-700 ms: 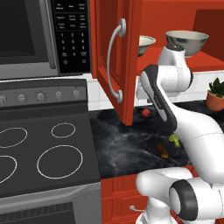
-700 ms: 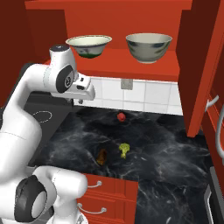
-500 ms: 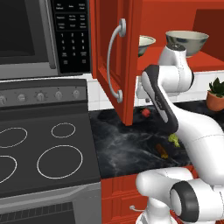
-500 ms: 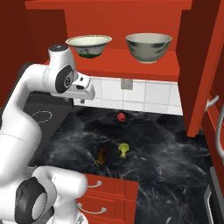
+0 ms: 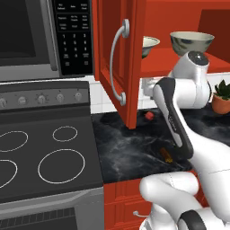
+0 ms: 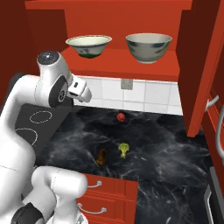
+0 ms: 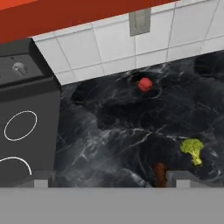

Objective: Pick both bowls and place them on the counter. Then place the broccoli in one bowl and place the sweet potato in the other bowl.

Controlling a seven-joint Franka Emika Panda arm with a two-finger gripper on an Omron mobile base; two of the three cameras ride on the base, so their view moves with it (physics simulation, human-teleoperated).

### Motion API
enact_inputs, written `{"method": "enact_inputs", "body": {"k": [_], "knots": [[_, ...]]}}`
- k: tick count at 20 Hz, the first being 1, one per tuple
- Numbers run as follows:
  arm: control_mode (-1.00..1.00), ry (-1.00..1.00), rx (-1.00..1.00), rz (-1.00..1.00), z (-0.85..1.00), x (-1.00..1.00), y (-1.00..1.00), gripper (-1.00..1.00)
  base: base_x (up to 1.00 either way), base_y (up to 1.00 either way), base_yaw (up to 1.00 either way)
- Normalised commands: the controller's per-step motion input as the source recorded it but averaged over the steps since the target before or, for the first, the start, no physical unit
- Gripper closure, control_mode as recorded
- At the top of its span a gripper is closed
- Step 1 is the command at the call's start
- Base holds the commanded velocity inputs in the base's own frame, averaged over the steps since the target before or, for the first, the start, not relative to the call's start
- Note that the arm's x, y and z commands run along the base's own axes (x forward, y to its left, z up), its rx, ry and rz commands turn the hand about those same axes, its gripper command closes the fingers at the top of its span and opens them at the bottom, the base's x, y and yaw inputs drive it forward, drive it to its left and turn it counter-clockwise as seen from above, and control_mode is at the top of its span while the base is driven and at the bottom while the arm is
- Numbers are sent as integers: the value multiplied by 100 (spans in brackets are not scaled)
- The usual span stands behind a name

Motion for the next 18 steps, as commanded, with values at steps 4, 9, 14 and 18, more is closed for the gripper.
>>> {"method": "enact_inputs", "body": {"k": [4, 9, 14, 18], "knots": [[-100, -12, 31, -8, 34, -30, 0, -100, 0, 0, 0], [-100, 0, 31, -16, 39, -17, -5, -100, 0, 0, 0], [-100, 0, 26, -14, 49, -9, -5, -100, 0, 0, 0], [-100, 7, 16, -16, 46, 7, -3, -100, 0, 0, 0]]}}
